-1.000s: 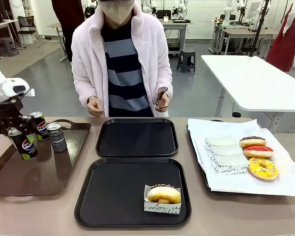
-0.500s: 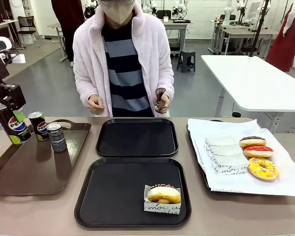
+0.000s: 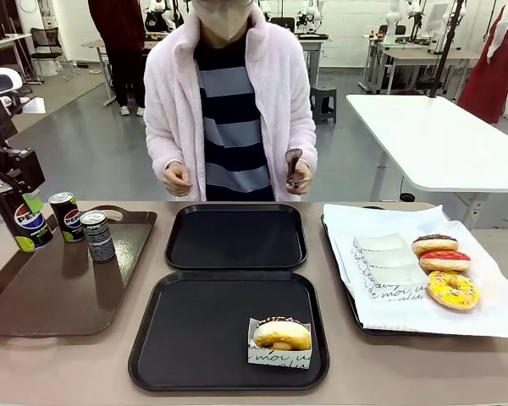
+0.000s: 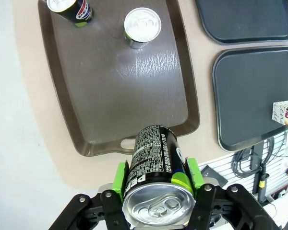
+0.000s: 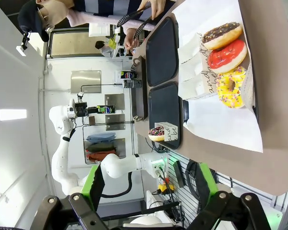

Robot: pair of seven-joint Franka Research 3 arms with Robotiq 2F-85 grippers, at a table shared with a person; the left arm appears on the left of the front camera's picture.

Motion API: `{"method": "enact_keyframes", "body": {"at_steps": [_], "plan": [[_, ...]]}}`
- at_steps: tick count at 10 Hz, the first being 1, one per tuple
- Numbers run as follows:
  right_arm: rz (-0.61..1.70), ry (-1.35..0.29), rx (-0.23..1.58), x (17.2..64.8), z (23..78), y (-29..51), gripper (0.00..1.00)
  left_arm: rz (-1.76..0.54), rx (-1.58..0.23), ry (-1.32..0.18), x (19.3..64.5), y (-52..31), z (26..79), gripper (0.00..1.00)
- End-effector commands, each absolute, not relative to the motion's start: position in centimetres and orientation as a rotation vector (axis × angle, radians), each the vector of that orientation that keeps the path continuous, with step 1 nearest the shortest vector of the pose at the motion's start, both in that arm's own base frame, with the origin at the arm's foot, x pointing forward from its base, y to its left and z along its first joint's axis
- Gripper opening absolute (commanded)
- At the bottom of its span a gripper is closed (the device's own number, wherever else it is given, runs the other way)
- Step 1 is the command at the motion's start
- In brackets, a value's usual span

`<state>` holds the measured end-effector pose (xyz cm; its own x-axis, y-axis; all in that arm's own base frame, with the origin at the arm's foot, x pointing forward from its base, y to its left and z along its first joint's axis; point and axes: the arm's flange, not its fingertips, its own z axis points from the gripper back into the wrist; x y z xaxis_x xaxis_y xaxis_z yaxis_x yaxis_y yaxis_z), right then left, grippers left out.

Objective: Set up donuts and drinks on trays.
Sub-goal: Pick up one Pepsi coke and place it on the Flat Tray.

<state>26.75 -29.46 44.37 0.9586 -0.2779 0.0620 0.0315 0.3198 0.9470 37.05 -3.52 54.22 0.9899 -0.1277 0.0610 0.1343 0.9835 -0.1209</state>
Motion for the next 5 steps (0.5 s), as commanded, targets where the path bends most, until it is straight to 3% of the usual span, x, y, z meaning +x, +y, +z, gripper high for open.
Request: {"method": "enact_keyframes", "body": {"at_steps": [1,2,3,5], "plan": [[-0.203,-0.230,1.244,26.6,44.3,-29.6,1.00,-0.128,-0.115,-0.071,37.2,-3.3,54.3,0.00],[-0.203,-0.230,1.244,26.6,44.3,-29.6,1.00,-0.128,-0.115,-0.071,37.2,-3.3,54.3,0.00],[-0.203,-0.230,1.244,26.6,44.3,-29.6,1.00,-0.132,-0.125,-0.053,37.0,-3.5,54.2,0.58],[-0.203,-0.230,1.244,26.6,44.3,-29.6,1.00,-0.187,-0.081,-0.114,34.2,-7.5,54.2,0.58]]}}
